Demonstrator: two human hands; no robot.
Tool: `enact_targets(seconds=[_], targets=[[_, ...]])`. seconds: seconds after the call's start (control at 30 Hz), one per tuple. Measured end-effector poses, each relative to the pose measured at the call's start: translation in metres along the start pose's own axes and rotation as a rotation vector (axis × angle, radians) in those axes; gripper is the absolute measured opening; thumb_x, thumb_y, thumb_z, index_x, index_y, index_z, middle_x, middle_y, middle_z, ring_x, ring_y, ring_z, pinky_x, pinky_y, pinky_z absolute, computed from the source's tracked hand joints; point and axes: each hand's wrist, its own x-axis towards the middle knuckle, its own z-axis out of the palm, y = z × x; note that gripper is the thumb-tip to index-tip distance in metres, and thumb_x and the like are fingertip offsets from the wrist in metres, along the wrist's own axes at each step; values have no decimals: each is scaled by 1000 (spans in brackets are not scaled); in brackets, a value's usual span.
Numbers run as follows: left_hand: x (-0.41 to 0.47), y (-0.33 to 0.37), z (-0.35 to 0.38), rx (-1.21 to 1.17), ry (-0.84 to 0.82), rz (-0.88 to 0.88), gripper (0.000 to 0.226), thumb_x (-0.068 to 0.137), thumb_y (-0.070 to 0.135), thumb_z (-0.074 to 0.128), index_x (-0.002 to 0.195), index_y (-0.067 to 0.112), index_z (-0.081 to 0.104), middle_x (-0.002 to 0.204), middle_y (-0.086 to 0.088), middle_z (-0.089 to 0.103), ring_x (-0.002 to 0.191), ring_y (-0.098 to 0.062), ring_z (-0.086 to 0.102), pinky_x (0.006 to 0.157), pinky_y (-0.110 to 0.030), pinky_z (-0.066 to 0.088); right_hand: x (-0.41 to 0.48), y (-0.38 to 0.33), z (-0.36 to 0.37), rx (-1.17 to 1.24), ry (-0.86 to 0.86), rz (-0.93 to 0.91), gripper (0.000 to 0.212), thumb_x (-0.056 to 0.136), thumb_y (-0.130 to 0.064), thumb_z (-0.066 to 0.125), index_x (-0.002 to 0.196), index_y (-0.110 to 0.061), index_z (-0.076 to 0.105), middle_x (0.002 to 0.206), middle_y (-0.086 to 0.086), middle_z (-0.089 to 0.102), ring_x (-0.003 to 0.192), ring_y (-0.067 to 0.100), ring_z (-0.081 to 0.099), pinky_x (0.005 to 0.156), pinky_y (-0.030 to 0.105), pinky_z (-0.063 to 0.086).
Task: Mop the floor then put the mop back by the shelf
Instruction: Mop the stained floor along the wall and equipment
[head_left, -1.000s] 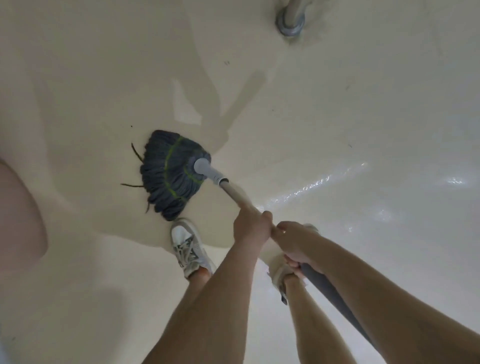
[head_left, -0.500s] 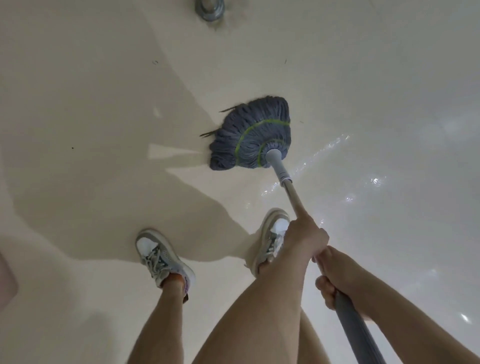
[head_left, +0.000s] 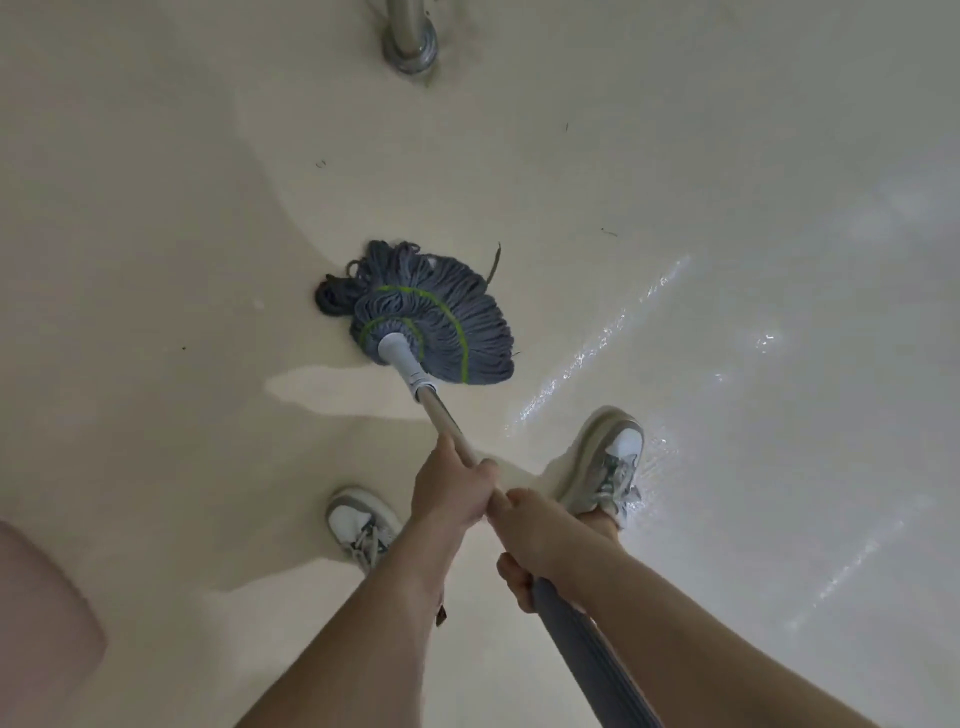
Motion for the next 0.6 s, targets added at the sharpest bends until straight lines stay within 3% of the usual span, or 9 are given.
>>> enact_targets(seconds=[0.07,0.13,0.2,0.27,0.33,0.4,0.5,0.6], targets=[[11,14,-3,-19,15,17,39,86,29,58,116,5,54,108,-10,64,105,-33,61,80,-30,44,9,-12,-10,22,-11,-29,35,101,-39,36,93,-7,49,44,7,39,25,14,31,35,12,32],[20,30,-5,-104,-10,48,44,80,32,57,112,3,56,109,-16,67,102,-35,64,86,-39,54,18,-24,-26,29,-25,-75,40,100,-44,39,77,-11,42,40,6,37,26,14,30,36,14,32],[33,49,-5,-187,-25,56,43,78,29,56,109,-1,56,104,-19,66,92,-36,65,89,-50,56,24,-39,-45,-6,-25,-126,45,100,-50,38,74,-13,42,38,5,36,24,14,32,35,14,34],[44,71,-3,-230,-30,57,30,86,20,55,108,-2,54,96,-15,61,82,-31,60,91,-51,56,29,-53,-67,-3,-32,-168,44,101,-49,38,74,-13,43,35,4,36,22,14,32,34,14,34],[53,96,6,-234,1,59,24,90,17,52,108,1,52,99,-15,60,86,-29,58,93,-50,54,32,-67,-92,-30,-32,-205,39,101,-47,40,82,-14,49,33,3,36,22,15,32,35,14,34],[60,126,22,-215,23,54,30,90,16,49,114,-2,51,108,-22,63,92,-34,61,93,-48,54,35,-77,-122,-60,-4,-227,34,101,-45,41,102,-14,55,40,6,38,21,14,33,35,15,34],[70,181,51,-232,2,0,30,93,12,46,118,-5,49,113,-21,62,110,-35,62,98,-48,51,42,-90,-176,-63,95,-256,38,99,-42,43,130,-19,47,55,8,44,19,10,34,31,12,32],[80,234,72,-203,-37,-6,27,91,11,45,111,-6,53,110,-22,65,107,-36,63,98,-49,52,47,-105,-225,-24,173,-313,43,97,-43,47,137,-28,43,71,11,57,35,16,43,33,17,35]])
